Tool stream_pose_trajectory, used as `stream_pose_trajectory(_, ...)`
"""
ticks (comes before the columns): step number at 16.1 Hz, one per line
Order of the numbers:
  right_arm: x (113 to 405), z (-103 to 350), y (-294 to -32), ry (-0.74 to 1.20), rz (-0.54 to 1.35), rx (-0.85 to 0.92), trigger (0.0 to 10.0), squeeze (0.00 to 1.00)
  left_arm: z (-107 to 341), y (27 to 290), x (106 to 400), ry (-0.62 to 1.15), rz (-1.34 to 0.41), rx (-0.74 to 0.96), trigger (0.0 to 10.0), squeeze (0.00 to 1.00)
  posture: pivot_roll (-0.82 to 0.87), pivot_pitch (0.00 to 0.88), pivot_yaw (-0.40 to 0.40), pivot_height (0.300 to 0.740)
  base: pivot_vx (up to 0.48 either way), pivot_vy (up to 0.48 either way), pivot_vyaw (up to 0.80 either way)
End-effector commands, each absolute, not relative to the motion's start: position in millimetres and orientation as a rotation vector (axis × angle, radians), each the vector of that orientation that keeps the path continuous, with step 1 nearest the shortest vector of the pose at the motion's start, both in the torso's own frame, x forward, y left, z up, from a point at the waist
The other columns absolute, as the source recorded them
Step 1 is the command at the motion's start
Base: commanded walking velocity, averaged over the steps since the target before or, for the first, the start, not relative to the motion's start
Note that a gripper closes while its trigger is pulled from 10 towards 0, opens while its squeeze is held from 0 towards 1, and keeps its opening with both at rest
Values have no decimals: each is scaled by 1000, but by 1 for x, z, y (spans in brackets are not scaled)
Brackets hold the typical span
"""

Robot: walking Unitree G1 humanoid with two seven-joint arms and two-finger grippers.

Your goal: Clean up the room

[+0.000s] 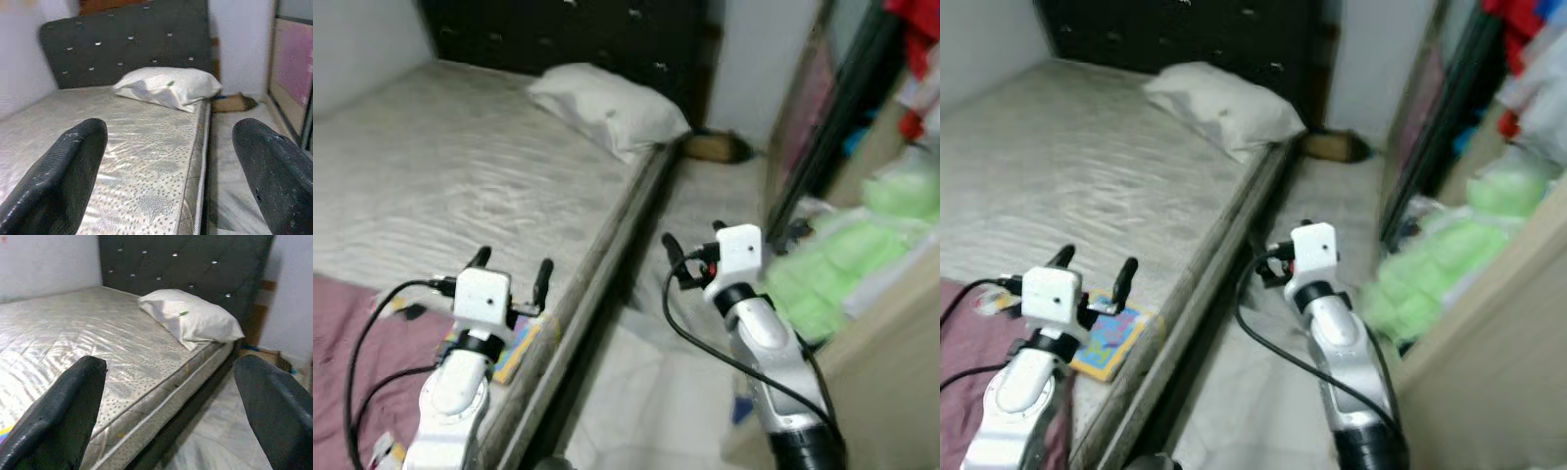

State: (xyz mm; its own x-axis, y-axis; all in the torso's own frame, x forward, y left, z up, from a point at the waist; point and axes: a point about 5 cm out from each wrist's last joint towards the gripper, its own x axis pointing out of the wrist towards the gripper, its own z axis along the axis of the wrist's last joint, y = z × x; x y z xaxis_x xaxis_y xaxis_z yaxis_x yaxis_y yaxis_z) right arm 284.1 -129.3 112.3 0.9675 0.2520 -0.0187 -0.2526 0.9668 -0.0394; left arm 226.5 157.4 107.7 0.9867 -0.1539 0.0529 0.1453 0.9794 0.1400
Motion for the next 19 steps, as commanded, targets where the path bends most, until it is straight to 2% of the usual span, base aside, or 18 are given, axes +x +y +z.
stream_pose_trajectory(1,285,114,-132,9,247,-43,10000,0,108,157,227,-52,-145,145,10000,0,-11,9,-41,740,0,0,800)
stream_pose_trajectory(19,288,115,-130,-6,256,-48,10000,0,108,156,228,-45,-138,146,10000,0,-2,0,-46,740,0,0,800)
